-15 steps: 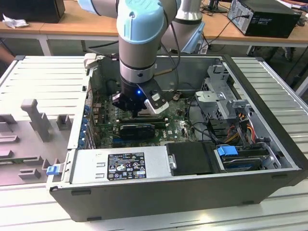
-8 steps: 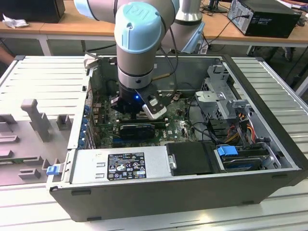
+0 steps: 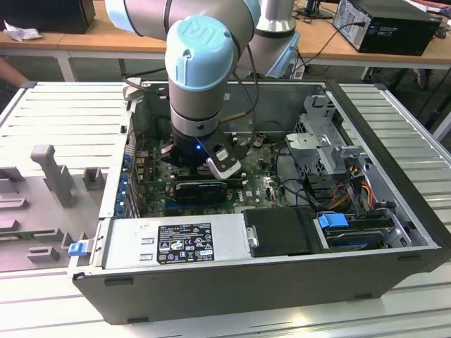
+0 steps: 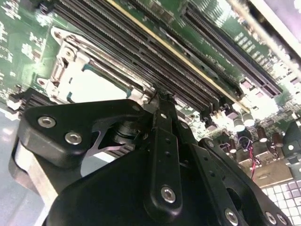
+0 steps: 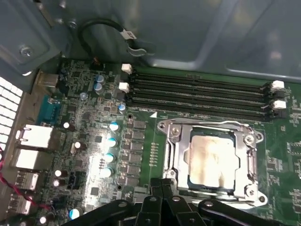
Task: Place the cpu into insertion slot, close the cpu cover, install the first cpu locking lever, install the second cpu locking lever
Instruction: 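Install the second cpu locking lever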
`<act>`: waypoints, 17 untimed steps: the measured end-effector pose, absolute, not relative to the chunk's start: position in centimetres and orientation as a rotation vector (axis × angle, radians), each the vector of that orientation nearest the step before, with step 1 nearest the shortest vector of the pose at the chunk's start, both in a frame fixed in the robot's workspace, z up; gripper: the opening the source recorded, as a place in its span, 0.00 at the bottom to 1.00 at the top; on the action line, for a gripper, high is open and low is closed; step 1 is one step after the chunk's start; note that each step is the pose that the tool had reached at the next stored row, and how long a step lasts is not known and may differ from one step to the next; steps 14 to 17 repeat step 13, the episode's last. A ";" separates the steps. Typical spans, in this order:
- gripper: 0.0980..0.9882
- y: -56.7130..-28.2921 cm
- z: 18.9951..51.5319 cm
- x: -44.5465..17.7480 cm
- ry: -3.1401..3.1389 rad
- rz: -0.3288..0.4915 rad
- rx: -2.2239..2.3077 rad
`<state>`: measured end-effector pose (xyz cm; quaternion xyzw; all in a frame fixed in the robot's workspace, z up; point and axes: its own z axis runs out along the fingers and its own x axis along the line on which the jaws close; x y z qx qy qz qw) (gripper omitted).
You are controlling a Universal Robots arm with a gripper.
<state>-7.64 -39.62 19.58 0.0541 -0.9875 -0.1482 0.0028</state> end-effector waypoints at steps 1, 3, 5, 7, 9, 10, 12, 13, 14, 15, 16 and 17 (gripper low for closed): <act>0.01 -39.6 19.6 -7.7 -3.097 -0.466 0.170; 0.01 -39.6 19.7 -7.7 -3.096 -0.466 0.170; 0.01 -39.6 20.4 -7.7 -3.097 -0.466 0.170; 0.01 -39.6 21.2 -7.7 -3.097 -0.466 0.170; 0.01 -39.6 22.0 -7.7 -3.097 -0.464 0.170; 0.01 -39.6 22.6 -7.7 -3.097 -0.461 0.170; 0.01 -39.6 23.5 -7.7 -3.097 -0.459 0.170; 0.01 -39.6 23.6 -7.7 -3.097 -0.459 0.170; 0.01 -39.6 23.6 -7.7 -3.097 -0.459 0.170; 0.01 -39.6 23.6 -7.7 -3.097 -0.459 0.170; 0.01 -39.6 23.6 -7.7 -3.097 -0.459 0.170; 0.01 -39.6 23.6 -7.7 -3.097 -0.459 0.170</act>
